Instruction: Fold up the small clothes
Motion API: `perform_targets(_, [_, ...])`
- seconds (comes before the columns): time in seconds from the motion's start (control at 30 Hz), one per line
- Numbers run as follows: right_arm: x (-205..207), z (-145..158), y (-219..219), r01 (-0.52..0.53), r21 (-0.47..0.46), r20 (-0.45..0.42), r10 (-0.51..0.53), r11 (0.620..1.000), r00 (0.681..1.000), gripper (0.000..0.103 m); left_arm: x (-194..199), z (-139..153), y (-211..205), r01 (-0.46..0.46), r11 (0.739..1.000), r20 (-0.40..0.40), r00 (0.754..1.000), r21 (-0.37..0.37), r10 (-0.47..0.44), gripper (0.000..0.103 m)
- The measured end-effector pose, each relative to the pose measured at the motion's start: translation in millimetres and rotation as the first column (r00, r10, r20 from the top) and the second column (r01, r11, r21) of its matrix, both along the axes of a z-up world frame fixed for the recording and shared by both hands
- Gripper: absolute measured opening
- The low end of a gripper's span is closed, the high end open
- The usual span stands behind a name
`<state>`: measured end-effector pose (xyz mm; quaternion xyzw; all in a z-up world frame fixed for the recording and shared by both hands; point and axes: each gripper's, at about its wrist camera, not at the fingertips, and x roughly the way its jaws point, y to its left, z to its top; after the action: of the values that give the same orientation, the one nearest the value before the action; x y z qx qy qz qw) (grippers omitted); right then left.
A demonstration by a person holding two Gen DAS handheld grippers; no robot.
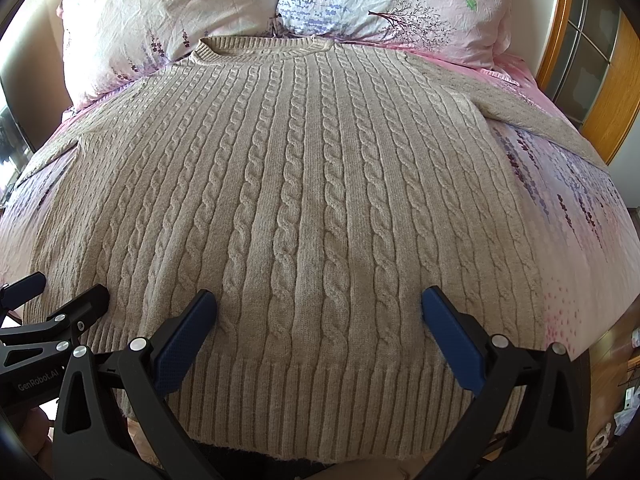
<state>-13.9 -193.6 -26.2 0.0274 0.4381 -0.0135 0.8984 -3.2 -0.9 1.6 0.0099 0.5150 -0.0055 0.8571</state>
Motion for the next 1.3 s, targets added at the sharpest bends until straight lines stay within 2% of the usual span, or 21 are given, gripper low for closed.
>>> perform_targets(0.93, [0,-4,1,0.000,-0.001,0.007,0.000,1.000,1.000,0.102,4,1,-1,0.004,1.000,0.001,1.000,0.001,-0.004,0.101])
perform_targets(1.17, [3,-1,-5,-0.088,-0.007,0.045,0.088,0.996,0.995,0.102,3,8,-4,0.022,1.000,0.067,0.998,0.009,-0.022,0.101])
perform_targets(1.27, [12,18,-35,-0.035,-0.002,0.111,0.034,0.999,0.993,0.102,5,20,-5,0.042,0.999,0.135,0.990,0.021,-0.044,0.101])
perform_targets(1.3, [17,30,-58,0.005,0.033,0.148,-0.010,0.999,0.989,0.102,7,24,-6,0.059,0.998,0.161,0.985,0.019,-0.062,0.101])
